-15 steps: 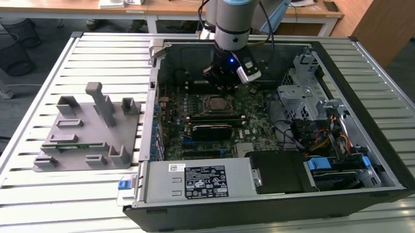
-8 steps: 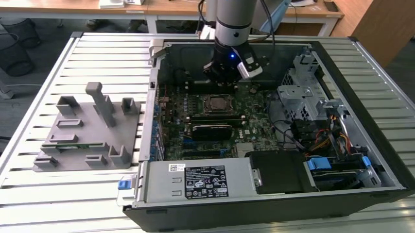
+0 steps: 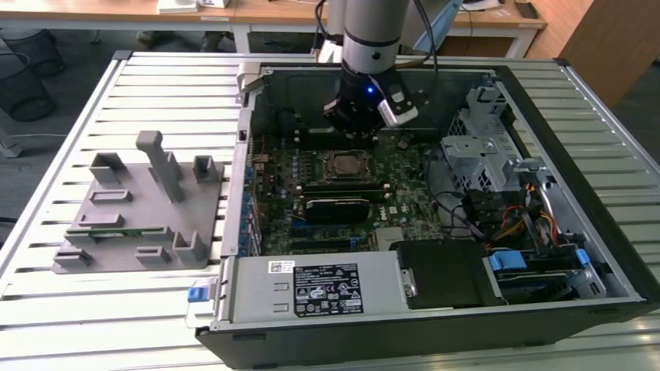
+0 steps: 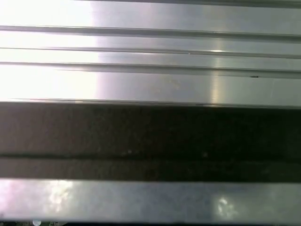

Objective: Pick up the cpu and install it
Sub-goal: 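Install the first cpu locking lever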

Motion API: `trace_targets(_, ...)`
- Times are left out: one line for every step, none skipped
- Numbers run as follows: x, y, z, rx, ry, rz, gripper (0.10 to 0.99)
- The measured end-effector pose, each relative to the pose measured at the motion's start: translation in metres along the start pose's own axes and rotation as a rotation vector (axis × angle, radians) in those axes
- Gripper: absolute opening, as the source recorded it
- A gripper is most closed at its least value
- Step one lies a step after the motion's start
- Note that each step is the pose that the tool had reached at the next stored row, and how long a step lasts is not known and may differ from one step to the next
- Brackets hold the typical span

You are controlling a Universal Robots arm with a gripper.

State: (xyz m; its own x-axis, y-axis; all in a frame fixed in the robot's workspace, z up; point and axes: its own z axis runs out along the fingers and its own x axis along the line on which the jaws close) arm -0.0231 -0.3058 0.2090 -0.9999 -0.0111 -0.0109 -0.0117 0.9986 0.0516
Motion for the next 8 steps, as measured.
trace_targets(0.0000,-0.0002,0.0000,0.000,0.0000,0.000,0.106)
trace_targets(0.0000,-0.0004,0.0000,0.000,0.0001,0.000,0.106)
trace_targets(0.0000,-0.0006,0.0000,0.000,0.0001,0.000,0.106)
trace_targets(0.0000,-0.0006,0.0000,0.000,0.0002,0.000,0.106)
trace_targets(0.0000,-0.0007,0.0000,0.000,0.0001,0.000,0.106)
trace_targets(0.0000,-0.0008,0.0001,0.000,0.0001,0.000,0.106)
trace_targets(0.0000,-0.0010,0.0000,0.000,0.0001,0.000,0.106)
trace_targets(0.0000,-0.0012,0.0000,0.000,0.0001,0.000,0.106)
